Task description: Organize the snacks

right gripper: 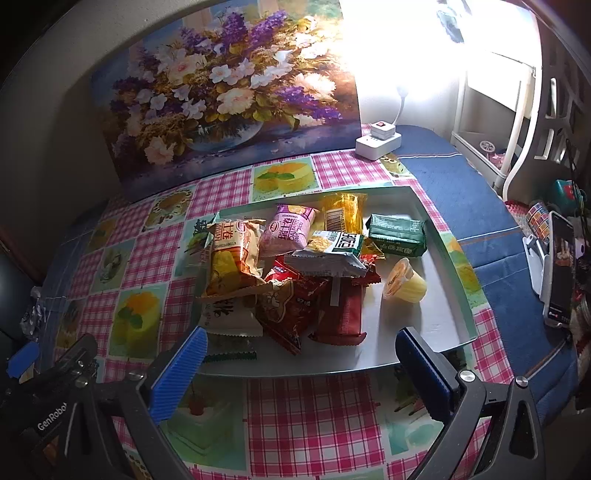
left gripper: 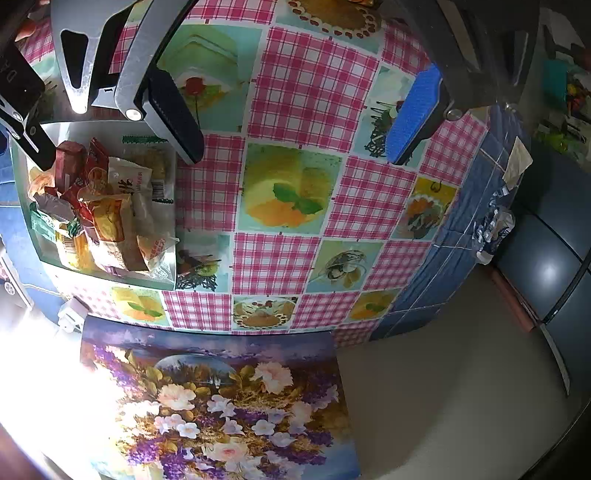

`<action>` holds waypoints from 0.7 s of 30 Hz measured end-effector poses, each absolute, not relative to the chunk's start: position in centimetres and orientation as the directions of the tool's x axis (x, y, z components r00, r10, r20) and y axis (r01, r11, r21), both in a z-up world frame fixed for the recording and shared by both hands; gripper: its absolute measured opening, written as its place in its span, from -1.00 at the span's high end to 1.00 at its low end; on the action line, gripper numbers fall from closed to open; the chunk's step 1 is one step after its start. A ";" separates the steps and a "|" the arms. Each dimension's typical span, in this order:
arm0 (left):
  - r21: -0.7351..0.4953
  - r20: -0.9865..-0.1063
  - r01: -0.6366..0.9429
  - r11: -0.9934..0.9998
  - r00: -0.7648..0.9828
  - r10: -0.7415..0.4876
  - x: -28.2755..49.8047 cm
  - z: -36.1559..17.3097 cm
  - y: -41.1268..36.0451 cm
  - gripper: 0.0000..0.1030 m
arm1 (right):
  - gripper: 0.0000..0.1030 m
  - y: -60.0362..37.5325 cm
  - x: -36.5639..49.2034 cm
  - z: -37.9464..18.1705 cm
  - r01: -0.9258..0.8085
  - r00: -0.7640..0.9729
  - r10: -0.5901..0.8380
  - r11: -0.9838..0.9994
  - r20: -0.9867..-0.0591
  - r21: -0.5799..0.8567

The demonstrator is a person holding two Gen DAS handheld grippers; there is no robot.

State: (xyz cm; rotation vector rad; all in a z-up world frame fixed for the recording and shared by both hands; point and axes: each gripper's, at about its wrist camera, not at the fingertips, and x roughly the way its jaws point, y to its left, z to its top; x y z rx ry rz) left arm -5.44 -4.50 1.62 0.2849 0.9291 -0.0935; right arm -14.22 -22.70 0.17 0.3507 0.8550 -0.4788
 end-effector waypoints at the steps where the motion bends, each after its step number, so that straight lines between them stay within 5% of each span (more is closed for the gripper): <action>1: 0.202 -0.799 0.200 0.959 0.599 0.043 -5.5 1.7 -4.4 -0.92 | -1.00 -22.6 -14.3 0.3 0.533 0.563 -0.261 0.840 -0.784 0.103; 21: 0.202 -0.807 0.194 0.960 0.588 0.051 -4.8 1.2 -4.1 -0.92 | -1.00 -22.2 -13.5 -0.1 0.503 0.574 -0.238 0.857 -0.784 0.109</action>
